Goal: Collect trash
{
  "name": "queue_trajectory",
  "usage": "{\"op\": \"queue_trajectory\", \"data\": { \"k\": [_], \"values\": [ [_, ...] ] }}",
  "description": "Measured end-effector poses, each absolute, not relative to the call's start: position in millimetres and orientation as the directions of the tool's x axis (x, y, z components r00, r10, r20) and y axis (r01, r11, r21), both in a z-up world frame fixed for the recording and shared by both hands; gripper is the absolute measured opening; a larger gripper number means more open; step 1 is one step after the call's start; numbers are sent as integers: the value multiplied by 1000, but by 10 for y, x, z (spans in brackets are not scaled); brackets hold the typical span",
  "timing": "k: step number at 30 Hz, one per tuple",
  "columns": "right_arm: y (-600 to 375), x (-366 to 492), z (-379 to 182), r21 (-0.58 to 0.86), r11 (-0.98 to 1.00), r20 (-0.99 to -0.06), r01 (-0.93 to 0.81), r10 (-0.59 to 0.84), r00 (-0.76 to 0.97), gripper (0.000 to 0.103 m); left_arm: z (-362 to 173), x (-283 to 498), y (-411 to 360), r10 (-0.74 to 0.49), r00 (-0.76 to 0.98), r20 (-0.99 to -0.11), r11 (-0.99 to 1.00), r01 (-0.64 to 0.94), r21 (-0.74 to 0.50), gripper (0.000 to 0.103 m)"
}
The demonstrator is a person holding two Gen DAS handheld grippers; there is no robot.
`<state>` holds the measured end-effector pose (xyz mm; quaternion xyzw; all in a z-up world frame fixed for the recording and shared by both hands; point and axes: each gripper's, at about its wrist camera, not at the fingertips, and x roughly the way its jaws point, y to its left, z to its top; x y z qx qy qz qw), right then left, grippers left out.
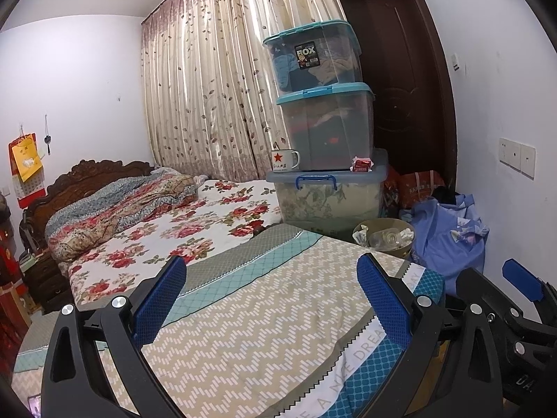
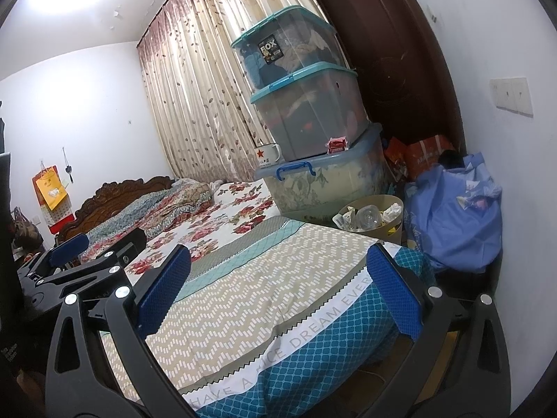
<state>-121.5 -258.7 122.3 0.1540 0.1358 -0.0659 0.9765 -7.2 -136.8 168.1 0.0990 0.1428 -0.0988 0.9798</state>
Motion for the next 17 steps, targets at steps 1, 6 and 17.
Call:
{"op": "queue_trajectory", "data": {
  "k": [1, 6, 17],
  "values": [
    [-2587, -1219, 1223, 283, 944, -286, 171, -87, 954, 100, 1681, -74, -1366, -164, 940, -299, 961, 221, 166, 94],
    [-2584, -1219, 1222, 282, 944, -286, 172, -88, 954, 100, 1672, -98, -1377, -160, 942, -294, 960, 218, 178, 94],
    [-2571, -1228, 1196, 284, 943, -288, 171, -86, 954, 100, 1667, -92, -1359, -177, 938, -298, 960, 232, 159, 94]
  ]
}}
